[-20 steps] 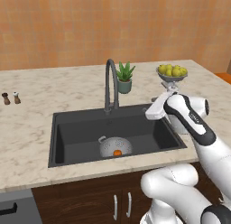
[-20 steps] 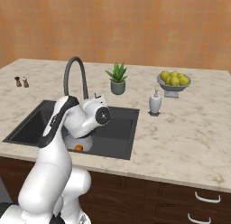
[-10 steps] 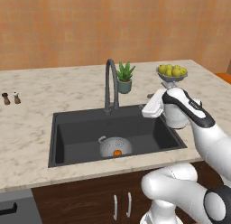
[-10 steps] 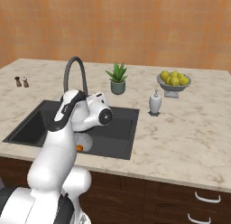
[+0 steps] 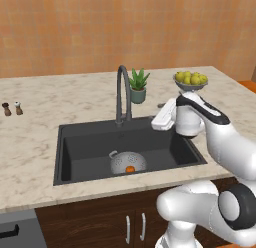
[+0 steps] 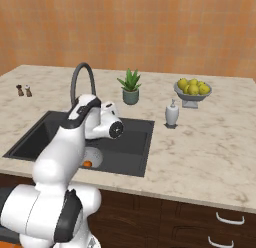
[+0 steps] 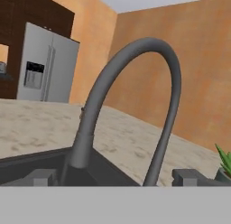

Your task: Put the colander in the sink, put the tangerine in the colander, and turn on the sink faucet and pour water over the colander.

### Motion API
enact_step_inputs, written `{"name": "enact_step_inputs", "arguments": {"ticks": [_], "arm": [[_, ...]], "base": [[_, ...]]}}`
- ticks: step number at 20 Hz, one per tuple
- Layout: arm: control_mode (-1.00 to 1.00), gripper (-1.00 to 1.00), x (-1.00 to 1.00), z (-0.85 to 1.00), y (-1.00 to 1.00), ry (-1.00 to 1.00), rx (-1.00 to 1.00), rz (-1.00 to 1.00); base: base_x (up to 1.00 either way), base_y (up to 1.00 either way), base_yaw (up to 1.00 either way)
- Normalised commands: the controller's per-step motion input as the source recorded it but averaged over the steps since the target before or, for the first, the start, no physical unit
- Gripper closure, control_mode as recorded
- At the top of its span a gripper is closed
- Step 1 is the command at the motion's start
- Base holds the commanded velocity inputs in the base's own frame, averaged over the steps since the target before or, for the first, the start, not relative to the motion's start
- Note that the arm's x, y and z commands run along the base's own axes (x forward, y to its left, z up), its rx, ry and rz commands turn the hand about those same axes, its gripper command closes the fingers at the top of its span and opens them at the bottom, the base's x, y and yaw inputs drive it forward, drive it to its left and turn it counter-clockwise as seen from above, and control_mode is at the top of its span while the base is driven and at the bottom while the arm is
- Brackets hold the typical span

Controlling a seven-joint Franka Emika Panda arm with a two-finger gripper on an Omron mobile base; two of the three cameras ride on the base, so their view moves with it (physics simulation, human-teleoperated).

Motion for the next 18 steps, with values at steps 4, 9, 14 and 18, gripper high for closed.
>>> {"name": "enact_step_inputs", "arguments": {"ticks": [4,9,14,18], "arm": [[-1.0,-1.0,0.35,-0.07,0.0,0.0,0.02,0.0],[-1.0,-1.0,0.32,-0.14,0.0,0.0,0.06,0.0],[-1.0,-1.0,0.33,-0.12,0.0,0.0,0.04,0.0],[-1.0,-1.0,0.25,-0.1,0.0,0.0,0.0,0.0]], "base": [[0.0,0.0,0.0],[0.0,0.0,0.0],[0.0,0.0,0.0],[0.0,0.0,0.0]]}}
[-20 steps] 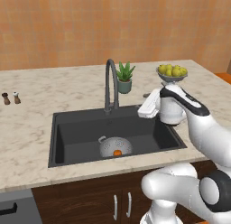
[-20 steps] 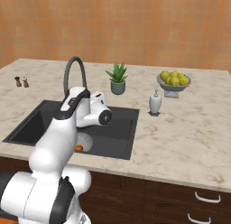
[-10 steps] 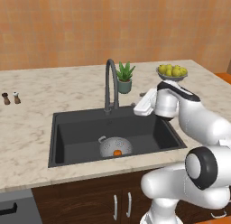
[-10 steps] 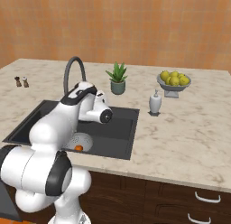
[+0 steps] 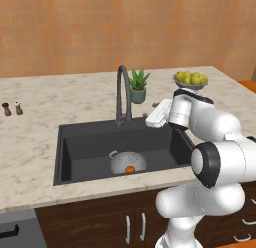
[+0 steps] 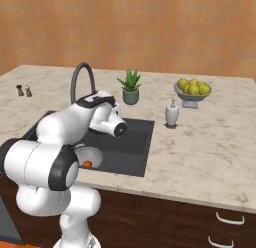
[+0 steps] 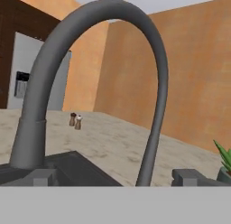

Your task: Put the colander in the sink, put the tangerine in the colander, and turn on the sink faucet and pour water over the colander.

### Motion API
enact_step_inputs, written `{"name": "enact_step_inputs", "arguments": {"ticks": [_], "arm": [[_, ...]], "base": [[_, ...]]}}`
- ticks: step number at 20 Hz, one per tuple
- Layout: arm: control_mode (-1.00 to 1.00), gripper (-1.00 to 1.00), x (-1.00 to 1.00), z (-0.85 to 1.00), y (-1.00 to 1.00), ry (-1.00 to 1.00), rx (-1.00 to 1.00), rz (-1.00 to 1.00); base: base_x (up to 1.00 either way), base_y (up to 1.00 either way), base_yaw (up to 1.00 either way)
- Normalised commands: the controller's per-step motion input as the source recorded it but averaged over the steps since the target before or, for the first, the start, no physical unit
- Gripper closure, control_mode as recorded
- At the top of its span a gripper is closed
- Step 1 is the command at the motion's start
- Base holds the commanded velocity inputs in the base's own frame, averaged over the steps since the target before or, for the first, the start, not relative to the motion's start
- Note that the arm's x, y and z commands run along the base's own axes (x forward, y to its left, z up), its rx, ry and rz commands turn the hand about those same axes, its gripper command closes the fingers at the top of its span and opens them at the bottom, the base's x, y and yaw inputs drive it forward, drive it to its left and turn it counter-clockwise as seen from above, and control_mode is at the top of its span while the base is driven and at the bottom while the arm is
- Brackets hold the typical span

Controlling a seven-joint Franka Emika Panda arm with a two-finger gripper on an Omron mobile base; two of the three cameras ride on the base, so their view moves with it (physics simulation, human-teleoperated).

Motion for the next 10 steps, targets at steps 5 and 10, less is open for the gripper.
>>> {"name": "enact_step_inputs", "arguments": {"ticks": [5,10], "arm": [[-1.0,-1.0,0.28,-0.03,0.02,0.0,0.0,0.0],[-1.0,-1.0,0.29,-0.02,0.05,0.0,0.0,0.0]], "base": [[0.0,0.0,0.0],[0.0,0.0,0.0]]}}
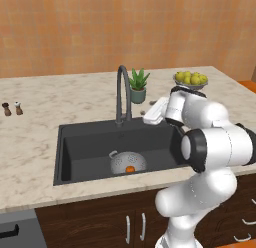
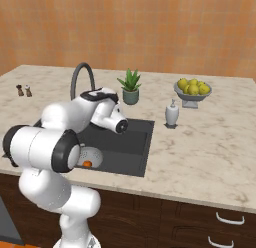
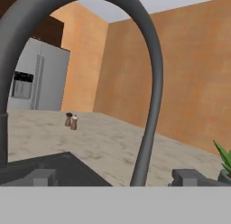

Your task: Put the colander in the sink, put the tangerine in the colander, and turn on the sink faucet and pour water over the colander.

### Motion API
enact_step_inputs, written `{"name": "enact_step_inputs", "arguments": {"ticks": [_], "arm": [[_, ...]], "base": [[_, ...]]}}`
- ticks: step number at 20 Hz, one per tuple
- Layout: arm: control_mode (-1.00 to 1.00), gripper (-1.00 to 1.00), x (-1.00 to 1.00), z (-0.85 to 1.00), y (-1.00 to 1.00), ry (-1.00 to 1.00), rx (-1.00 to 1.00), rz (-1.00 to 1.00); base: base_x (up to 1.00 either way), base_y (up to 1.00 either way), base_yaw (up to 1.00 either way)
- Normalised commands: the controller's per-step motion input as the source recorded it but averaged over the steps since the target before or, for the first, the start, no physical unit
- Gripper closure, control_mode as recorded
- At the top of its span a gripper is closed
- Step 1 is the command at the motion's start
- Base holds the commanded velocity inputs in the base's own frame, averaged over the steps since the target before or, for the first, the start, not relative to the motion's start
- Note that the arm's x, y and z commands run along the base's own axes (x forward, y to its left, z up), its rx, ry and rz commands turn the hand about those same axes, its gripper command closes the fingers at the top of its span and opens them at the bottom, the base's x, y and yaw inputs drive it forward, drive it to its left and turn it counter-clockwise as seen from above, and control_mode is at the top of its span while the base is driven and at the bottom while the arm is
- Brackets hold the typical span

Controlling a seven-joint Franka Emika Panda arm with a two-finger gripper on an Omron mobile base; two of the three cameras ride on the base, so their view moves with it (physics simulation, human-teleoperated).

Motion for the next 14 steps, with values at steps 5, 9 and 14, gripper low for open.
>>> {"name": "enact_step_inputs", "arguments": {"ticks": [5,9,14], "arm": [[-1.0,-1.0,0.29,-0.11,0.06,0.0,0.0,0.0],[-1.0,-1.0,0.23,-0.23,0.01,0.0,0.0,0.0],[-1.0,-1.0,0.2,-0.25,0.0,0.0,0.0,0.0]], "base": [[0.0,0.0,0.0],[0.0,0.0,0.0],[0.0,0.0,0.0]]}}
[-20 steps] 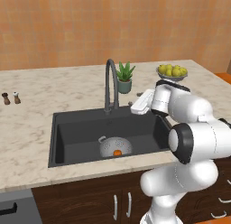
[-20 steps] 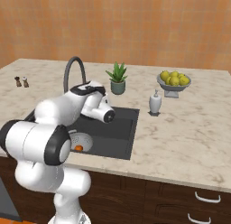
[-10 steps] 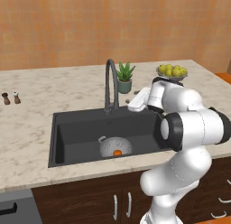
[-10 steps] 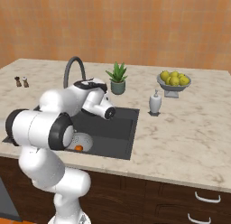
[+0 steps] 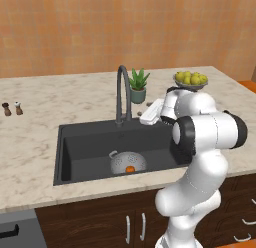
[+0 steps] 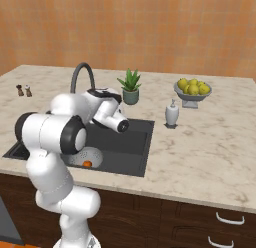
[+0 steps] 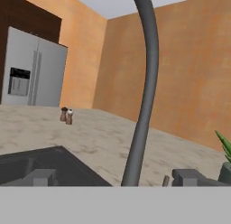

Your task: Put the colander in the sink, put the tangerine in the colander, and turn on the sink faucet and pour water over the colander.

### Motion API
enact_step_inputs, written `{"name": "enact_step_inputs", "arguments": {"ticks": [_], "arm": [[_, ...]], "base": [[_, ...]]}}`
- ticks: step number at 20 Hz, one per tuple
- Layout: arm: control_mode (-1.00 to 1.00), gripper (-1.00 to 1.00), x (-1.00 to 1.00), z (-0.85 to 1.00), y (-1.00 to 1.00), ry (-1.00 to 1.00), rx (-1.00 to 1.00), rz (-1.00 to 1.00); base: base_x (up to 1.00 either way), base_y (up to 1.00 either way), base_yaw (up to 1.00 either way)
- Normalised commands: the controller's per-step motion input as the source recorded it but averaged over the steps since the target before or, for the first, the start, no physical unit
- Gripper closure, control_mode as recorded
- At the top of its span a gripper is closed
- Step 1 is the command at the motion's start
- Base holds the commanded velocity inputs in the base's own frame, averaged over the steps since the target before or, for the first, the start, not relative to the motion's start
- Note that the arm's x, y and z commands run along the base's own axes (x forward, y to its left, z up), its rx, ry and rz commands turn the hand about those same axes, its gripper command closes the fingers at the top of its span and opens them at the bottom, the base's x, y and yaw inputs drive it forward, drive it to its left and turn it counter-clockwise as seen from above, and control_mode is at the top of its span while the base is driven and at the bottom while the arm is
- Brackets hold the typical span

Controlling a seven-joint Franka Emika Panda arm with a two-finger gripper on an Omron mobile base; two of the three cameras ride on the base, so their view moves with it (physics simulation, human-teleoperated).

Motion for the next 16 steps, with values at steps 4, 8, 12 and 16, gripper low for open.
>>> {"name": "enact_step_inputs", "arguments": {"ticks": [4,8,12,16], "arm": [[-1.0,-1.0,0.3,-0.12,0.02,0.0,0.0,0.0],[-1.0,-1.0,0.34,-0.08,0.1,0.0,0.0,0.0],[-1.0,-1.0,0.35,-0.09,0.08,0.0,0.0,0.0],[-1.0,-1.0,0.3,-0.17,0.05,0.0,0.0,0.0]], "base": [[0.0,0.0,0.0],[0.0,0.0,0.0],[0.0,0.0,0.0],[0.0,0.0,0.0]]}}
